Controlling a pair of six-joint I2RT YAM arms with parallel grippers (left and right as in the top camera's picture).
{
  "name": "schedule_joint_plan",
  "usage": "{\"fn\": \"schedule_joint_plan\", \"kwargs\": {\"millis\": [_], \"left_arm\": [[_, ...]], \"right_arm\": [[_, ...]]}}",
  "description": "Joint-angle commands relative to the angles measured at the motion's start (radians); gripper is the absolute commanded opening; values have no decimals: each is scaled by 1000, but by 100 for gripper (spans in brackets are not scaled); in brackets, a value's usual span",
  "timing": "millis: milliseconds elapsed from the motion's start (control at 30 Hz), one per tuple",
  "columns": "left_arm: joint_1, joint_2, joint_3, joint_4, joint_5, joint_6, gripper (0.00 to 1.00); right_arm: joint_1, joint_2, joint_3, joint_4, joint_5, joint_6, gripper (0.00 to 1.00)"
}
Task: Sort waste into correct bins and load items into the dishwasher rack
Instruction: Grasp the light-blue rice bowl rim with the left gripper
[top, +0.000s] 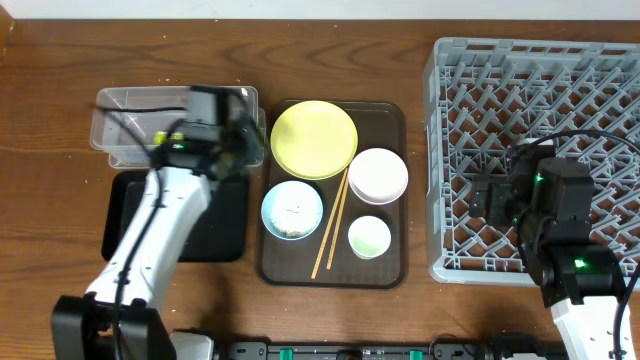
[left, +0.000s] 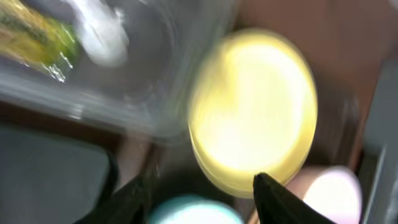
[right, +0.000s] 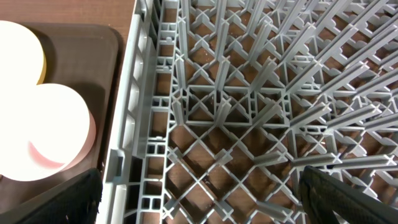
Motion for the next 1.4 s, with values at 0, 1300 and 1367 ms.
{"fn": "schedule_joint_plan", "kwargs": {"millis": [0, 1300, 1367], "left_arm": [[-88, 15, 7, -54, 28, 87, 57], [-409, 225, -9, -155, -74, 86, 6], [-409, 181, -8, -163, -74, 88, 6]], "right_arm": [[-13, -2, 21, -1, 0, 6, 99], [-13, -2, 21, -2, 0, 6, 99], [-13, -2, 21, -1, 0, 6, 99]]}}
